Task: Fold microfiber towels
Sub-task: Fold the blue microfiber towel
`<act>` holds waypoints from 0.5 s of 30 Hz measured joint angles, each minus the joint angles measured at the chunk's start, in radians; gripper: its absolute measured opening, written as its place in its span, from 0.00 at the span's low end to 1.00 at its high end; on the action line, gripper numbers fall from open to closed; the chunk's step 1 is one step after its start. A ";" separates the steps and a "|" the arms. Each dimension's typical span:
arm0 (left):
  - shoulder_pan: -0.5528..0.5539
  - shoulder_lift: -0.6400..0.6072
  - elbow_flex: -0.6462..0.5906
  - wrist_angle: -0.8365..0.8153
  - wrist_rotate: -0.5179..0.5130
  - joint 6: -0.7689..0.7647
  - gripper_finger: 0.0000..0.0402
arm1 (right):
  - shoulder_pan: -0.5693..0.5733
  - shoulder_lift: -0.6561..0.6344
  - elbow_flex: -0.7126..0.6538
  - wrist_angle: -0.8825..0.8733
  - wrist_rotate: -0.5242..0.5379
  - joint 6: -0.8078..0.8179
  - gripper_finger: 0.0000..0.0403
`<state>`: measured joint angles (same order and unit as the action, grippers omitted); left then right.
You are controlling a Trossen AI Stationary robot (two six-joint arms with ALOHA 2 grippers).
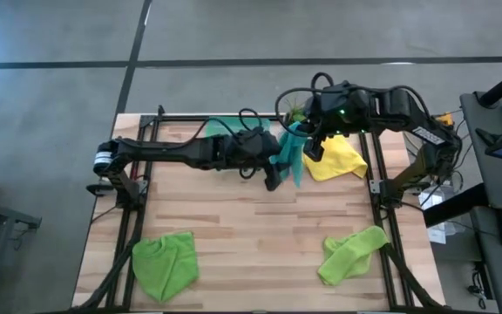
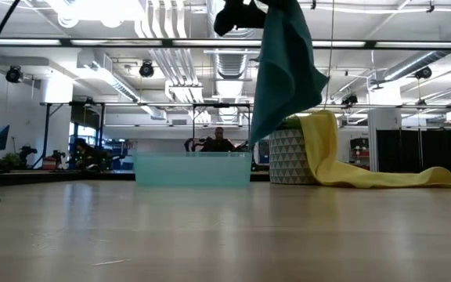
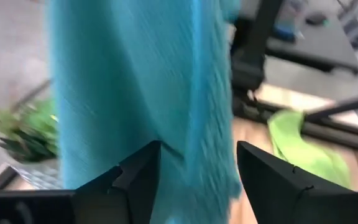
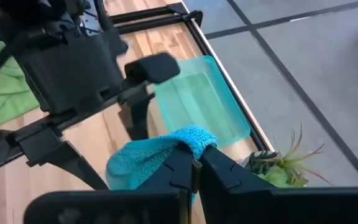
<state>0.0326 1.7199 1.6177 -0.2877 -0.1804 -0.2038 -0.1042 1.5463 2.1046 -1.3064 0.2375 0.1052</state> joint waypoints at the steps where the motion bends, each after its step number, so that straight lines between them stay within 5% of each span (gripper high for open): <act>1: 0.000 0.000 -0.005 -0.012 0.022 0.000 0.47 | 0.000 -0.002 0.000 0.000 0.000 -0.001 0.02; 15: 0.000 0.006 -0.016 -0.063 0.154 0.004 0.16 | -0.002 -0.014 -0.003 -0.006 -0.001 -0.013 0.02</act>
<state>0.0326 1.7254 1.6020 -0.3504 -0.0265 -0.2003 -0.1059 1.5322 2.1014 -1.3128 0.2370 0.0925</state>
